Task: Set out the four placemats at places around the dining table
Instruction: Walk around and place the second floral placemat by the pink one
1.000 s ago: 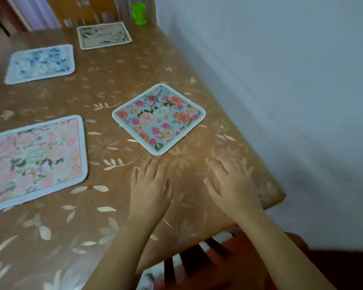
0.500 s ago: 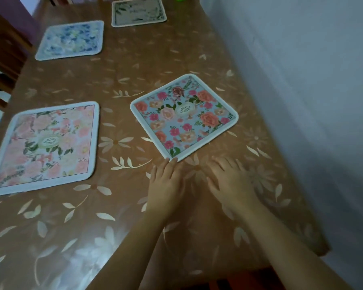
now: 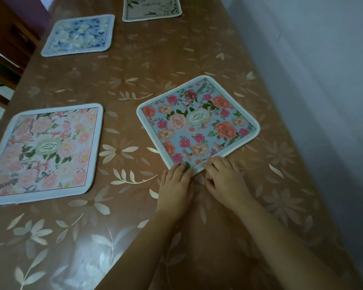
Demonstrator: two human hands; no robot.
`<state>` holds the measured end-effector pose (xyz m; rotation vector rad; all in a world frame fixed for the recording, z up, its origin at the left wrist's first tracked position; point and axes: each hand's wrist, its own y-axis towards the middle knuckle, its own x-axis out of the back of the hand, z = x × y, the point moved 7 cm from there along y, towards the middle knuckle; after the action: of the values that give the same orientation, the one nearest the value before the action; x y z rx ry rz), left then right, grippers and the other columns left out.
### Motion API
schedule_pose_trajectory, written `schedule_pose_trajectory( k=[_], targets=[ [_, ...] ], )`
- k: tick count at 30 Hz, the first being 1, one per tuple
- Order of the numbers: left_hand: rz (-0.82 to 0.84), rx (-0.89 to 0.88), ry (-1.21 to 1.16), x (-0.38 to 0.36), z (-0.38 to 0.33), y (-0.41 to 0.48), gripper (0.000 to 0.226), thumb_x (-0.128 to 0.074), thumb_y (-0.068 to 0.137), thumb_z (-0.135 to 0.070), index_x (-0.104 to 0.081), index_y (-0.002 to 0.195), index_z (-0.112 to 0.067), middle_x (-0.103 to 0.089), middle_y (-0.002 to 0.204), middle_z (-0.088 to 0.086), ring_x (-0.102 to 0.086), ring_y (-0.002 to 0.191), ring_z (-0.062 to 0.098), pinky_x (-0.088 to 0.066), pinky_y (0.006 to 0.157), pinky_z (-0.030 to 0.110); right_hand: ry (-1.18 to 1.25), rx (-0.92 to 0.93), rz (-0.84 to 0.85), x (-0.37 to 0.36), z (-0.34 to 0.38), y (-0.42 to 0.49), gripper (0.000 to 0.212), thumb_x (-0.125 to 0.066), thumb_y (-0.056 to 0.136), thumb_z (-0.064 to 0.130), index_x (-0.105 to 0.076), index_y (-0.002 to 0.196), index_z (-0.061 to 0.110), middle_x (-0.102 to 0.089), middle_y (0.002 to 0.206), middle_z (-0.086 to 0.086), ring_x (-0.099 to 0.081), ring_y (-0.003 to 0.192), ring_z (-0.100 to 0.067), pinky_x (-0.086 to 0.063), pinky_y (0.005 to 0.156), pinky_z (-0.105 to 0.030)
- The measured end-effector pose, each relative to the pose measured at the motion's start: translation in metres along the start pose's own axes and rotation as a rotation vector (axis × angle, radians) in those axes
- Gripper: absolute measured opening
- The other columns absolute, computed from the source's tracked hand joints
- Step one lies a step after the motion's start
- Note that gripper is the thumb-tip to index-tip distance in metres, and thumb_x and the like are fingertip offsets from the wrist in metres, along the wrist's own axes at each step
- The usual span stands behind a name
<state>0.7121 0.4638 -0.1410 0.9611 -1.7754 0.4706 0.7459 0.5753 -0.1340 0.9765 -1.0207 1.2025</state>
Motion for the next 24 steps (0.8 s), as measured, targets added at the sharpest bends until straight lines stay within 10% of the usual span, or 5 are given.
schedule_pose_trajectory(
  k=[10, 24],
  targets=[
    [-0.092, -0.003, -0.116, -0.006, 0.01, 0.01, 0.034, -0.071, 0.071, -0.002, -0.063, 0.104, -0.002, -0.059, 0.116, 0.019, -0.054, 0.107, 0.038, -0.044, 0.09, 0.048, 0.082, 0.03, -0.135, -0.001, -0.006, 0.02, 0.028, -0.068, 0.069, 0.022, -0.065, 0.094, 0.01, -0.065, 0.093, -0.008, -0.061, 0.088, -0.028, -0.051, 0.073, -0.037],
    [-0.082, -0.035, -0.133, 0.01, 0.004, 0.026, 0.006, -0.067, 0.071, 0.007, -0.064, 0.076, 0.008, -0.064, 0.074, 0.022, -0.061, 0.069, 0.035, -0.054, 0.058, 0.042, 0.137, 0.06, -0.003, -0.003, -0.011, 0.024, 0.034, -0.068, 0.075, 0.03, -0.063, 0.104, 0.013, -0.06, 0.098, -0.007, -0.054, 0.102, -0.029, -0.041, 0.101, -0.046]
  ],
)
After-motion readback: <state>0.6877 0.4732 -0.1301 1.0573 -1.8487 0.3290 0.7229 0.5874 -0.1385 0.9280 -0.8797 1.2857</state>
